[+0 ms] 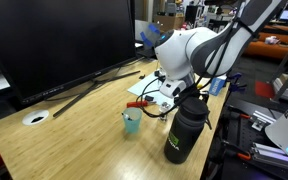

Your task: Put the screwdriver on the whiteboard

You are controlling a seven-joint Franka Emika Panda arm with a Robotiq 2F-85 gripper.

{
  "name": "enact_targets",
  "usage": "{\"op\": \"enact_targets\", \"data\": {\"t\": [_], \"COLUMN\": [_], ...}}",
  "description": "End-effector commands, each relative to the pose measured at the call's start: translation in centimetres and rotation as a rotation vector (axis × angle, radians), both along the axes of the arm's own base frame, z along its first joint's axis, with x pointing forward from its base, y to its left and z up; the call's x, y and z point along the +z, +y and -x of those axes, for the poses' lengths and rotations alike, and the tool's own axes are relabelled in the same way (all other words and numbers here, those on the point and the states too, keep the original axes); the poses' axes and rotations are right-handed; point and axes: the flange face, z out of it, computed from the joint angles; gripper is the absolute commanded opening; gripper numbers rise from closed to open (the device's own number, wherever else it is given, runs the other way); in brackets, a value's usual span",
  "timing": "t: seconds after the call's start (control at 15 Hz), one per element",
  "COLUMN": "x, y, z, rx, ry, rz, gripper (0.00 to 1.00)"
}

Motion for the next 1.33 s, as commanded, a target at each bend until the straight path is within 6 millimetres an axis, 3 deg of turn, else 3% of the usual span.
{"op": "enact_targets", "data": {"t": [0.0,0.27,0.6,0.93,1.0,1.07,1.13,1.27], "x": [-0.3,-2.0,-4.4,-3.8,-3.5,-3.2,-2.9,-2.3], "y": [-0.2,-0.9,-1.6,-2.4,-2.4,-2.5,-2.5,-2.5], "z": [-1.5,-3.6,-5.1,-5.6,-5.6,-5.6,-5.6,-5.5], "rx": [0.194,0.389,0.472,0.499,0.502,0.503,0.501,0.499], "ry": [-0.011,-0.017,-0.002,0.001,-0.001,-0.003,-0.003,-0.009], "rz": [-0.056,-0.155,-0.248,-0.274,-0.278,-0.282,-0.286,-0.3], "gripper": [0.12,0.12,0.12,0.12,0.32,0.62,0.62,0.75]}}
